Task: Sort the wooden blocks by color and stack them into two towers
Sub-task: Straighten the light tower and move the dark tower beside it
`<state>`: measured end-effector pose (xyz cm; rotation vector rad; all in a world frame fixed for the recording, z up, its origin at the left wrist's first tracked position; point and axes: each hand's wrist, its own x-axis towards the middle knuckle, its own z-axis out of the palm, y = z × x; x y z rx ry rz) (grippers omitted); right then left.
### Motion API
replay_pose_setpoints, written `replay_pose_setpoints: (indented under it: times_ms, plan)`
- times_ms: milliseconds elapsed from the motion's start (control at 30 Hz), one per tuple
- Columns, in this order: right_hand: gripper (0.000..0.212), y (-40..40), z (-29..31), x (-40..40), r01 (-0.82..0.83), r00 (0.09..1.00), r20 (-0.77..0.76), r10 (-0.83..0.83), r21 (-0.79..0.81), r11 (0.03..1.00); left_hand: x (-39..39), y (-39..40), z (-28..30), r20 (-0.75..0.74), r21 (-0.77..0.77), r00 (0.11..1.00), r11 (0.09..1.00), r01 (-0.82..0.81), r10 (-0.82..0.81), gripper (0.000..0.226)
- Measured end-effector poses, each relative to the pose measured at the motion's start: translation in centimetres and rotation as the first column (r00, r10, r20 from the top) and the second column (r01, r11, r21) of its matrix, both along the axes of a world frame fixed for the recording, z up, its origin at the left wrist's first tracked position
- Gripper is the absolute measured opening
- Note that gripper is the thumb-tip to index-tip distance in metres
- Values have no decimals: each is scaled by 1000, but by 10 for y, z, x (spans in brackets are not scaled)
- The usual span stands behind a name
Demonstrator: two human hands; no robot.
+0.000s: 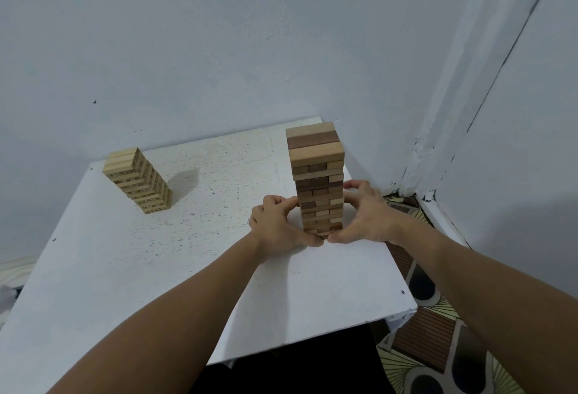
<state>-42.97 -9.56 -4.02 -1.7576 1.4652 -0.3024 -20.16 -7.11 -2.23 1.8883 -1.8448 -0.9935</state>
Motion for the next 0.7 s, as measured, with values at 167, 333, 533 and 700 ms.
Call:
replay_pose_setpoints:
  times_ms: [167,333,533,700]
  plan:
    - [83,-2,4,5,-7,999,-32,7,-15,1000,6,-5,0,44,2,999,1000,-9,9,70]
    - [78,-6,9,13,-17,997,-70,15,-24,1000,12,-10,-1,36,-5,999,1000,-11,11,68]
    - [76,-12,11,22,-28,996,-85,25,-36,999,20,-16,0,46,-10,999,1000,-8,8,68]
    - [70,-16,17,31,-41,997,-74,38,-46,998,28,-21,-2,44,-17,999,1000,-18,19,66]
